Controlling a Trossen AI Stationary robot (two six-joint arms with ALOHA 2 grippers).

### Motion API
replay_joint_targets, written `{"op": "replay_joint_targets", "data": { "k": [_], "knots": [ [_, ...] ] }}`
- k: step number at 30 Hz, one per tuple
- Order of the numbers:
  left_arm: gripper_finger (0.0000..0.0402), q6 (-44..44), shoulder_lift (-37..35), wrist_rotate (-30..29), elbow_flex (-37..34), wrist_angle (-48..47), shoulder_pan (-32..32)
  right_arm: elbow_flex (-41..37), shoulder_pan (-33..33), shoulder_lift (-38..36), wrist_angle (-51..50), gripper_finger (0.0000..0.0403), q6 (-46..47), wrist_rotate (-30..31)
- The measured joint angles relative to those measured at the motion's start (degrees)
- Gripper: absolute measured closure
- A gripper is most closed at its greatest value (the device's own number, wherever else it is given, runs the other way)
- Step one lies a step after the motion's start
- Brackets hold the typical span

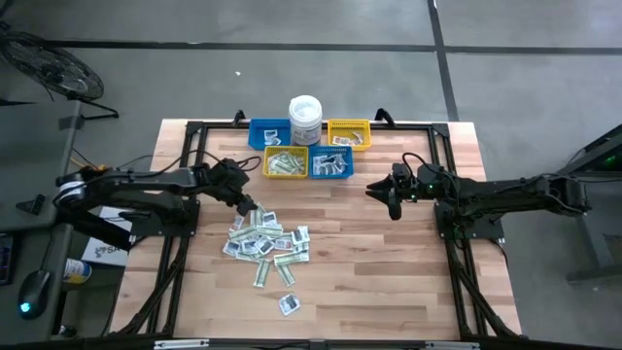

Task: Pick & Place First Aid Supplies
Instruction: Put the green bandage pad into the left yellow bin

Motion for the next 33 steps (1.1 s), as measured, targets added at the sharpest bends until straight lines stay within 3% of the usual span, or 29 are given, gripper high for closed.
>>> {"op": "replay_joint_targets", "data": {
  "k": [6, 17, 27, 33],
  "knots": [
    [0.0252, 0.1, 0.4, -0.3, 0.0, -0.1, 0.0, 0.0, 0.0, 0.0, 0.0, 0.0293, 0.0, 0.0],
    [0.0394, 0.0, 0.4, -1.6, 0.0, -1.3, 0.0, 0.0, 0.0, 0.0, 0.0, 0.0293, 0.0, 0.0],
    [0.04, -0.1, -2.2, -2.7, 2.1, -1.3, 0.0, 0.0, 0.0, 0.0, 0.0, 0.0293, 0.0, 0.0],
    [0.04, 2.6, -2.8, -5.5, 9.0, -10.0, 0.0, 0.0, 0.0, 0.0, 0.0, 0.0293, 0.0, 0.0]
  ]
}}
